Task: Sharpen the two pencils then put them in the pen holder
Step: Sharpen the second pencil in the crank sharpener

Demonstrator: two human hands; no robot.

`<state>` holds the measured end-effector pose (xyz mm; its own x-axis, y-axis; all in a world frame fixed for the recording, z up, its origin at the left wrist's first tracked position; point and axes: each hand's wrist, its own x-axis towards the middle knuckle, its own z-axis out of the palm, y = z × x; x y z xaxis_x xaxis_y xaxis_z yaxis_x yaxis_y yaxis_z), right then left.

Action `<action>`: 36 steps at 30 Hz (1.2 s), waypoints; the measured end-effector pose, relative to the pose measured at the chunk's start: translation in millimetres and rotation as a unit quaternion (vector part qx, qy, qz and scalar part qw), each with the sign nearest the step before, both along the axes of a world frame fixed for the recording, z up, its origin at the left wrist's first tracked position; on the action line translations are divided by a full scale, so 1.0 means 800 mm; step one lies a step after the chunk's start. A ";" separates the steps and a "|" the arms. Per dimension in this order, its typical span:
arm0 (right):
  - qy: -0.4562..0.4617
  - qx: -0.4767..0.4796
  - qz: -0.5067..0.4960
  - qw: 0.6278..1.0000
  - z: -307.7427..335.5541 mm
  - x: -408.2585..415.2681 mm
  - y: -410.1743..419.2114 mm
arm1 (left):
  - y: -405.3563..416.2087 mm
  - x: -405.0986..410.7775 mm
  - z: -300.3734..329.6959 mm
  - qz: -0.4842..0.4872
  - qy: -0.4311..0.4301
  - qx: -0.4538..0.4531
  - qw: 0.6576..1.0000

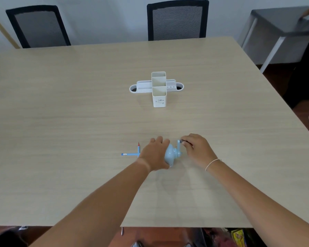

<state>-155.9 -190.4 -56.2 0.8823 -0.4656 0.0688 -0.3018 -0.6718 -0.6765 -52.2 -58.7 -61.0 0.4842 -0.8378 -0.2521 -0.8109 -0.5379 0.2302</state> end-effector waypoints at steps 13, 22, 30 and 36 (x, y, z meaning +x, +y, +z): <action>0.048 -0.044 0.024 0.998 0.009 -0.006 -0.002 | 0.010 0.004 0.016 0.014 0.087 -0.006 0.996; 0.061 -0.029 -0.004 0.998 0.018 -0.008 0.004 | 0.048 0.030 0.019 0.060 0.113 0.005 0.992; 0.064 -0.096 0.094 0.989 0.050 0.011 0.047 | 0.073 0.047 0.021 0.082 0.100 0.020 0.991; 0.194 -0.076 0.136 0.969 0.040 0.031 0.071 | 0.078 0.048 0.017 0.070 0.053 -0.006 0.996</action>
<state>-130.8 -133.3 -24.5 0.9442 -0.2224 -0.2431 -0.3110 -0.8451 -0.4349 -14.0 3.7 -47.7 0.5671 -0.7675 -0.2990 -0.6992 -0.6404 0.3178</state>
